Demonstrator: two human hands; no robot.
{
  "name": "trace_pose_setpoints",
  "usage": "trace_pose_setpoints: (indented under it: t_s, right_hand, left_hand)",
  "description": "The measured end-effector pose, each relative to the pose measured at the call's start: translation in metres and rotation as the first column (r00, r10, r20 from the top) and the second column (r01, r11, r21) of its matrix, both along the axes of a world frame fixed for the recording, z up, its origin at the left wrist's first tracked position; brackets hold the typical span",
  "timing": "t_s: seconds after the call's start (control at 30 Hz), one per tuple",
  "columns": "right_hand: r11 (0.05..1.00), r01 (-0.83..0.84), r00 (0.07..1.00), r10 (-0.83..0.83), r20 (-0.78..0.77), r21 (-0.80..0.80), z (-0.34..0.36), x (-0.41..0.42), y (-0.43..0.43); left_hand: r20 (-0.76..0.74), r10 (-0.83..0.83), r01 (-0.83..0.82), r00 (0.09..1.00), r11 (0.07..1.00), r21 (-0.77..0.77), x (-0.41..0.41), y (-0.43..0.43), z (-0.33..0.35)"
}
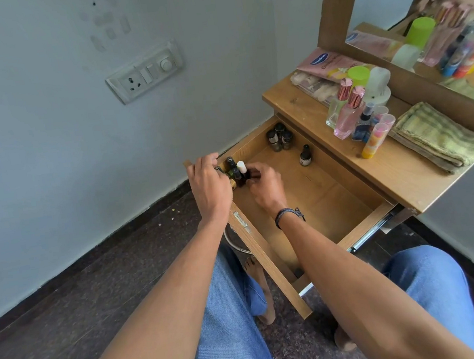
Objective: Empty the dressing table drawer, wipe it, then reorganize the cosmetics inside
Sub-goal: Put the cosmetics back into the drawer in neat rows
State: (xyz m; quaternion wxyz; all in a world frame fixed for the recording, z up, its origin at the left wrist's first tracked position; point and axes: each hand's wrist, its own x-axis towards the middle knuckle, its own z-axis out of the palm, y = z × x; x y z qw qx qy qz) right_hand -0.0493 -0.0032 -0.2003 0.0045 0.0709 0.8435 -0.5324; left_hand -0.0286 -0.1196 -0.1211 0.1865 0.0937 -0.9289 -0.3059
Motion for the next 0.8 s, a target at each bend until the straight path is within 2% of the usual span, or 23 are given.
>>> trace_pose_setpoints:
  t_s: [0.37,0.53,0.67,0.8]
  right_hand:
    - [0.999,0.04,0.999,-0.04,-0.012,0.028,0.011,0.004,0.004]
    - [0.998,0.057,0.997,-0.056,0.048,-0.006,0.023,0.013,0.013]
    - [0.995,0.079,0.993,-0.083,0.079,0.053,0.037,0.026,0.026]
    - [0.993,0.019,0.998,-0.026,0.061,0.118,0.058,0.053,0.049]
  left_hand:
    - [0.007,-0.001,0.001,1.0,1.0,-0.01,-0.001,0.0,0.0]
    - [0.0,-0.001,0.001,1.0,1.0,0.002,0.0,0.0,0.001]
    - [-0.006,0.0,0.0,1.0,1.0,0.016,-0.001,0.001,0.004]
    - [-0.021,0.007,-0.006,1.0,0.999,0.042,-0.001,0.002,0.002]
